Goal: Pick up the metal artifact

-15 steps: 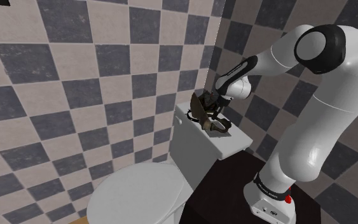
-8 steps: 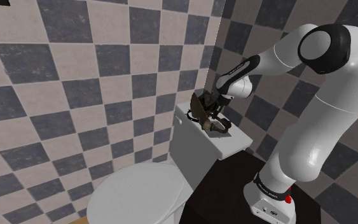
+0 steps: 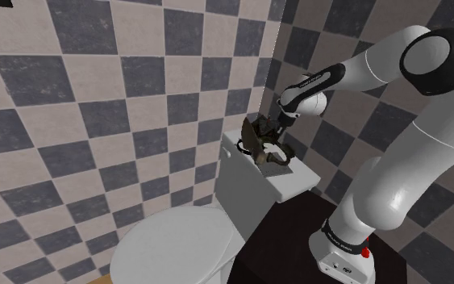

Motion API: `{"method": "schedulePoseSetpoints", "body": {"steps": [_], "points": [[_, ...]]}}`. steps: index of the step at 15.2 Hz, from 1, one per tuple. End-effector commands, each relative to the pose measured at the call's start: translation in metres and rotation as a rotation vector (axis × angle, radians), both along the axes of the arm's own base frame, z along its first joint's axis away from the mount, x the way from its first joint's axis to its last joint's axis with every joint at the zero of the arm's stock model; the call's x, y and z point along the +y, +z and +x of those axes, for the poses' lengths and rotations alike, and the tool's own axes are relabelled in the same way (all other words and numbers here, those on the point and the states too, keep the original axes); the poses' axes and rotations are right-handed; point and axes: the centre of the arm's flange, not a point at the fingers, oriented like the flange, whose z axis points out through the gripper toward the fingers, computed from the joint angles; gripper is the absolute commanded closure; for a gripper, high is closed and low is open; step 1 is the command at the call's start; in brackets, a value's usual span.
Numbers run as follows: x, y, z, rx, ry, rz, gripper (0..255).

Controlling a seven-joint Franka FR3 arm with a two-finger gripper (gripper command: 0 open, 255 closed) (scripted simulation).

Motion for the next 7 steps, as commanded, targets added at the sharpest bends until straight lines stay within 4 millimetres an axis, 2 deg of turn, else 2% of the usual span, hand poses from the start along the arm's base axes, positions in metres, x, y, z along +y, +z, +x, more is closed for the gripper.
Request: {"method": "schedulePoseSetpoints", "body": {"steps": [1, 5, 7], "points": [[0.000, 0.011, 0.000, 0.000, 0.000, 0.000, 255], [0.000, 0.032, 0.000, 0.000, 0.000, 0.000, 255], [0.000, 0.033, 0.000, 0.000, 0.000, 0.000, 255]]}}
